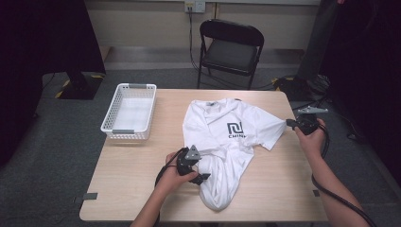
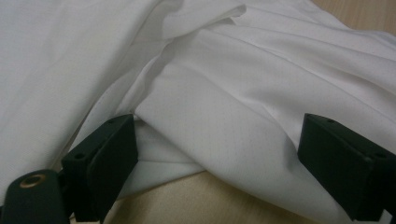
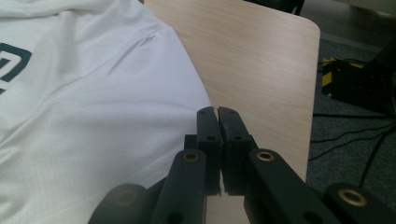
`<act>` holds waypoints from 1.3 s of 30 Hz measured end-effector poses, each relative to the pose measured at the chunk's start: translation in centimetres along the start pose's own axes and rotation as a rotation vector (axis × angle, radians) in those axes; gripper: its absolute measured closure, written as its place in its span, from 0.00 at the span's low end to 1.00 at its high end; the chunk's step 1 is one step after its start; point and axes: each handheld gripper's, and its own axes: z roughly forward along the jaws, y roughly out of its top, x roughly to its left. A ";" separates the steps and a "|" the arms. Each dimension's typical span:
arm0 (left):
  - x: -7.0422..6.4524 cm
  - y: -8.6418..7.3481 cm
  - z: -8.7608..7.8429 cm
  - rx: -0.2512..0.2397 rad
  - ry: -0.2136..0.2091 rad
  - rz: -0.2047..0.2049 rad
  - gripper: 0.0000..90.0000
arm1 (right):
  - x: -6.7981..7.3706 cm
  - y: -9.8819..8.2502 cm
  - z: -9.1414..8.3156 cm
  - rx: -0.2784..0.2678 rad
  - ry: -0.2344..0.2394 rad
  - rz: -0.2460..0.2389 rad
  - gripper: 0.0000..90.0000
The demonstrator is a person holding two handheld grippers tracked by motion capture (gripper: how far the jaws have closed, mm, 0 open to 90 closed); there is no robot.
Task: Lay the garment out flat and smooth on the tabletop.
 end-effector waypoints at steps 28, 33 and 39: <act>0.0 0.0 0.1 0.003 -0.002 0.007 0.12 | 4.1 -2.6 -1.5 -0.009 0.206 0.031 0.65; 0.0 0.1 0.1 0.002 -0.003 0.005 0.12 | 6.4 -5.0 -1.1 0.058 0.230 -0.027 0.67; 0.0 0.0 0.1 0.002 0.001 0.004 0.12 | 6.3 -4.9 -1.0 0.068 0.178 -0.060 0.97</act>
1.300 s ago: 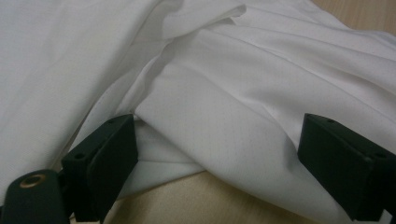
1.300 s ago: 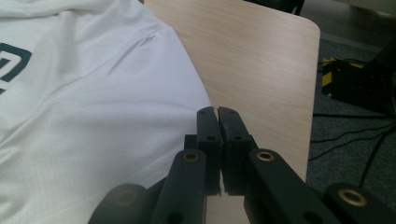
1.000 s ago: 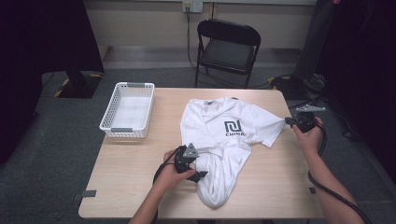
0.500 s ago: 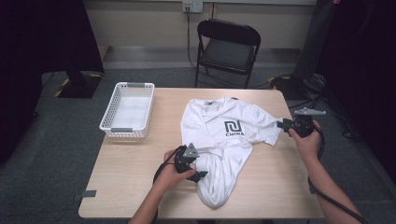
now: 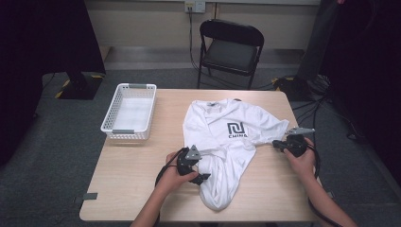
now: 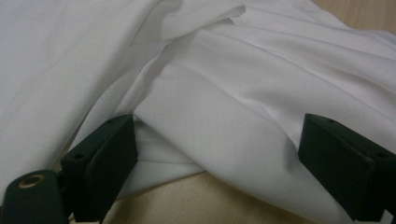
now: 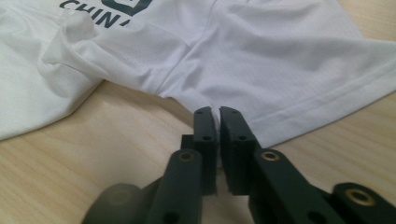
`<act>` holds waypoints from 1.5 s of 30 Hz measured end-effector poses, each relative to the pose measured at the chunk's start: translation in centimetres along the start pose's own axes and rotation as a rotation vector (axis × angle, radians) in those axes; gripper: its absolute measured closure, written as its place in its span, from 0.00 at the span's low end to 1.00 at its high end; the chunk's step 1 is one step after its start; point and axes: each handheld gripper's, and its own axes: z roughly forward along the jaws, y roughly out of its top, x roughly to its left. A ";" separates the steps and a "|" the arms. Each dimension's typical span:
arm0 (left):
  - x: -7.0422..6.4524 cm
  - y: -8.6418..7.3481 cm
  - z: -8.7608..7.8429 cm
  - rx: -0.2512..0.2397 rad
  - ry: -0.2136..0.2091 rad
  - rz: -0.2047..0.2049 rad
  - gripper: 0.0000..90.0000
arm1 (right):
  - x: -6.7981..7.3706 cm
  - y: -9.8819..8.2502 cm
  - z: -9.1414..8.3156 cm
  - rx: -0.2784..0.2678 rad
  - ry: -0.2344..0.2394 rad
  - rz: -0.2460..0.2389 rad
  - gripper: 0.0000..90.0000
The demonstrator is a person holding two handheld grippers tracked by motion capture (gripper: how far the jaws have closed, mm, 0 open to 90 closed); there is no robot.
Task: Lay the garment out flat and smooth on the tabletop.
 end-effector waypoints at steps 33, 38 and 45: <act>-2.0 1.2 1.1 0.050 -0.015 0.067 0.11 | -3.1 -3.4 -3.9 -0.015 -0.014 0.037 0.98; -1.9 1.2 1.1 0.049 -0.015 0.068 0.11 | -2.1 -2.8 -4.4 -0.056 0.018 0.033 0.75; -1.8 1.0 1.1 0.032 -0.021 0.068 0.11 | 1.7 -0.8 -4.4 -0.099 0.116 0.027 0.35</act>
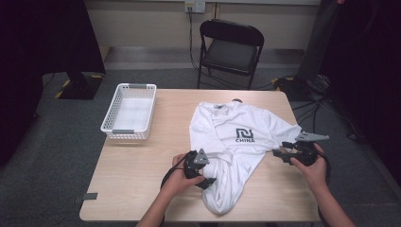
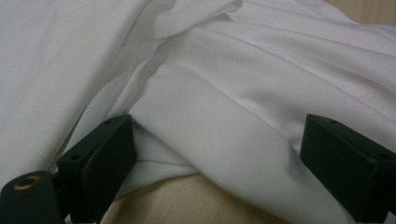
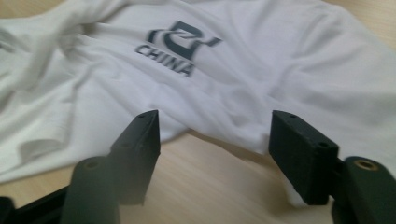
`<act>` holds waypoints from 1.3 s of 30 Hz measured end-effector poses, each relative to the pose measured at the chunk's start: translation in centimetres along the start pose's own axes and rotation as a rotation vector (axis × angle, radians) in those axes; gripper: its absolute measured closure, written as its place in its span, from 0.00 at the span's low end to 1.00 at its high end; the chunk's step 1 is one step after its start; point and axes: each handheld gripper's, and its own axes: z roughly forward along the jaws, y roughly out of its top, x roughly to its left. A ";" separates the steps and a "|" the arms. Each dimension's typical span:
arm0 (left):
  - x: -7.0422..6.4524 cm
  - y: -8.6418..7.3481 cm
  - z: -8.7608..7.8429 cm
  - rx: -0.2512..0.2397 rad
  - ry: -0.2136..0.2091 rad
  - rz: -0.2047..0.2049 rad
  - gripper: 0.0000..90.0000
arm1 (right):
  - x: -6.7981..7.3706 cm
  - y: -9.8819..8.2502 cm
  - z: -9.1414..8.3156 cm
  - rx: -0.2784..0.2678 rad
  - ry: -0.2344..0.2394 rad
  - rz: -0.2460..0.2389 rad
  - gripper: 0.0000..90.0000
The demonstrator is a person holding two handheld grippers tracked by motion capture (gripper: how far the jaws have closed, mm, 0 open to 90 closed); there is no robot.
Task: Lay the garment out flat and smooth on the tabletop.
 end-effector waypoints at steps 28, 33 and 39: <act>3.7 -2.1 -5.6 -0.043 0.090 -0.165 0.30 | 6.7 -0.6 5.4 0.095 0.125 -0.173 0.20; 4.5 -2.5 -5.3 -0.059 0.124 -0.219 0.50 | 6.7 -0.6 5.4 0.097 0.123 -0.174 0.20; 5.2 -2.6 -4.2 -0.043 0.118 -0.254 0.71 | 6.7 -0.6 5.4 0.096 0.123 -0.173 0.20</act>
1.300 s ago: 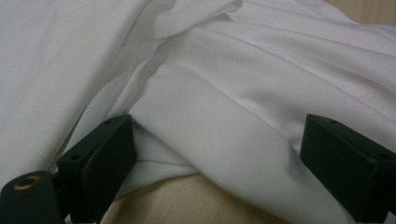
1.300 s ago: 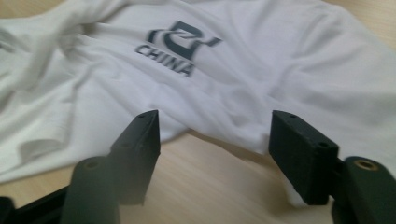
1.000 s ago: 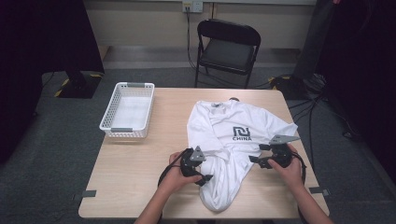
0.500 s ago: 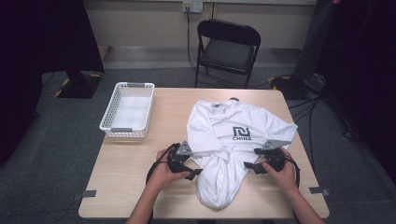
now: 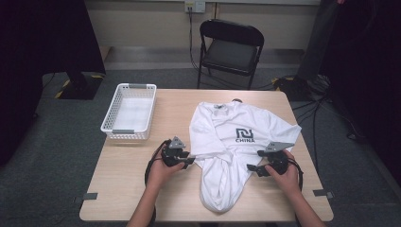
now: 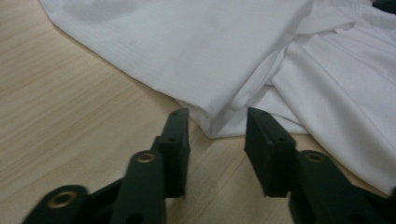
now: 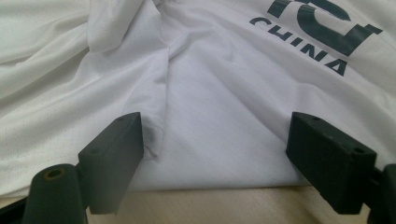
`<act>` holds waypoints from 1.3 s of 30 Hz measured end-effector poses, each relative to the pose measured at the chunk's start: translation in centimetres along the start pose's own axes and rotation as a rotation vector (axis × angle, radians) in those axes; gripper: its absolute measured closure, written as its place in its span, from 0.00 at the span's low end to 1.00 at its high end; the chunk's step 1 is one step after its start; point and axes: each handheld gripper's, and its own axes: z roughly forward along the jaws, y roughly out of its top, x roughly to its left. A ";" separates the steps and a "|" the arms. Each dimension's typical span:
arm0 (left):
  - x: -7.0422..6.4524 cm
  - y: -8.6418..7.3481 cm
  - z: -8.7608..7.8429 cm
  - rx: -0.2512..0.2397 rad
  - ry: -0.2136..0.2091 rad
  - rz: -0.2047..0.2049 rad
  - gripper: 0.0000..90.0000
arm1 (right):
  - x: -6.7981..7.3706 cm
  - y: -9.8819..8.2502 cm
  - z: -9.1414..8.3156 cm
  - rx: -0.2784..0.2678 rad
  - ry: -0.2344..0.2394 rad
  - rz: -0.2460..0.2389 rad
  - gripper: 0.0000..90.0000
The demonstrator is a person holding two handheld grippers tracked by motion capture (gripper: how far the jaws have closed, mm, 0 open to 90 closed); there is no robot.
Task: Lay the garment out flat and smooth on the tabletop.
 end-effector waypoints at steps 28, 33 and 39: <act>-1.8 11.0 2.0 0.013 -0.058 0.128 0.99 | 0.1 0.0 0.0 0.001 -0.003 -0.003 0.20; -2.1 11.3 2.5 0.037 -0.070 0.124 1.00 | 0.1 0.0 0.0 0.001 -0.003 -0.003 0.20; -1.3 11.2 1.6 0.058 -0.042 0.119 1.00 | 0.1 0.0 0.0 0.001 -0.003 -0.003 0.20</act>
